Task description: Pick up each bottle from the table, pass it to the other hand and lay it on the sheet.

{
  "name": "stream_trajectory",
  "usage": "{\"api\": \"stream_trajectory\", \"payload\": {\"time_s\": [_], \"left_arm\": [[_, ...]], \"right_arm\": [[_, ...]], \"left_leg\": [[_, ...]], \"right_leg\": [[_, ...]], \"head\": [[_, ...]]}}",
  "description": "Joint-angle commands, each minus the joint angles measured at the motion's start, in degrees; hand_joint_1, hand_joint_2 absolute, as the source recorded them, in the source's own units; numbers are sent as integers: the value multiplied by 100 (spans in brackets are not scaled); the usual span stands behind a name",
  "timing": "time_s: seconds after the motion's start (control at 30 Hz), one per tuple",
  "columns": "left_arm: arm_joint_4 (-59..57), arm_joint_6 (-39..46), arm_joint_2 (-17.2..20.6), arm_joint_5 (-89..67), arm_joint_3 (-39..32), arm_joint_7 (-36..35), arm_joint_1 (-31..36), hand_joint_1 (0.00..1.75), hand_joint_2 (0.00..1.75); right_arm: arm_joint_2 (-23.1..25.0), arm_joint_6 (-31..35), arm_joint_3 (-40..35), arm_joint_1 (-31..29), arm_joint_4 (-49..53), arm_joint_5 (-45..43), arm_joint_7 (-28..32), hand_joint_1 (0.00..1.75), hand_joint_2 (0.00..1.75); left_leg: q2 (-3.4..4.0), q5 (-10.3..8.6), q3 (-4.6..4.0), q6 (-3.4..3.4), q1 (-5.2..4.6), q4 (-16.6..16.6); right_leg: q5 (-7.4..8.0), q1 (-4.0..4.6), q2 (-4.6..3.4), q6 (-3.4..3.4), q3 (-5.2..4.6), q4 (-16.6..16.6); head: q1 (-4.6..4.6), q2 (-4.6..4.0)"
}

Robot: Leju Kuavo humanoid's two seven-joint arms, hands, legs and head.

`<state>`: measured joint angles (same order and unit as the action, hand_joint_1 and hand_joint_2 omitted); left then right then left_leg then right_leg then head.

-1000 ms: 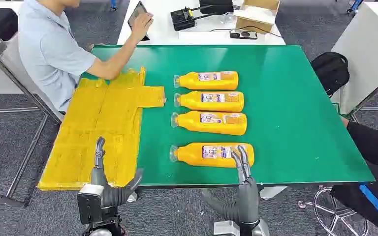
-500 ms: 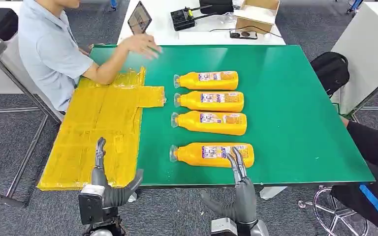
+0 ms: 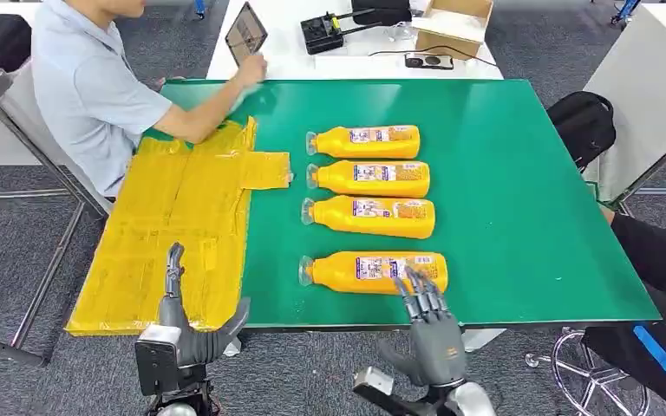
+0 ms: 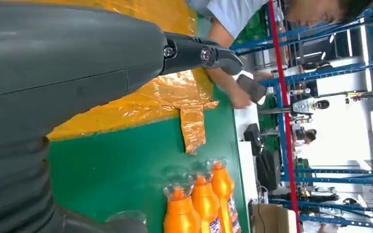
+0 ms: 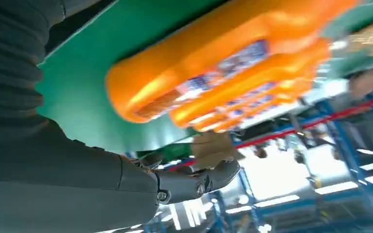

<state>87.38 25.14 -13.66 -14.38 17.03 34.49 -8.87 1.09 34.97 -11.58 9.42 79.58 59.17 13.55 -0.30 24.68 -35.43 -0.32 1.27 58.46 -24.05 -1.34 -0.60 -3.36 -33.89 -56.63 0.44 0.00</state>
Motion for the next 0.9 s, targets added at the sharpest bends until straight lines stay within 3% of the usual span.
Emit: {"api": "stream_trajectory", "payload": {"time_s": [0.03, 0.23, 0.37, 0.57, 0.9], "left_arm": [[-161, -74, -31, -3, -204, -29, 49, 0, 175], [-165, -130, -45, -24, -217, -29, 52, 0, 175], [-214, -205, -18, -16, -155, -4, 54, 0, 175], [-343, -455, 40, 101, 40, -63, 223, 0, 175], [-490, -587, 81, 193, 63, -138, 335, 0, 175]], "right_arm": [[-292, -110, 490, -192, -12, 226, -149, 0, 175], [-281, -24, 610, -220, 97, 397, -260, 0, 175], [-439, -537, 751, -362, 112, 294, -425, 0, 175], [-482, -864, 673, -987, -764, 208, -252, 0, 175], [-384, -1188, 494, -1454, -1472, -65, -332, 0, 175]], "left_leg": [[4, 6, 16, 8, -2, -4], [4, 4, 13, 6, -3, -4], [7, 5, 17, 9, -4, -4], [14, 5, 29, 11, -3, -11], [16, 5, 40, 13, -2, -15]], "right_leg": [[-4, 1, 1, 10, 16, 5], [-4, 0, 1, 10, 11, 3], [-3, 0, -1, 11, 15, 4], [1, 2, -6, 14, 28, 13], [2, 3, -8, 13, 36, 17]], "head": [[2, 0], [0, 0], [2, 0], [0, 0], [-2, 0]]}}
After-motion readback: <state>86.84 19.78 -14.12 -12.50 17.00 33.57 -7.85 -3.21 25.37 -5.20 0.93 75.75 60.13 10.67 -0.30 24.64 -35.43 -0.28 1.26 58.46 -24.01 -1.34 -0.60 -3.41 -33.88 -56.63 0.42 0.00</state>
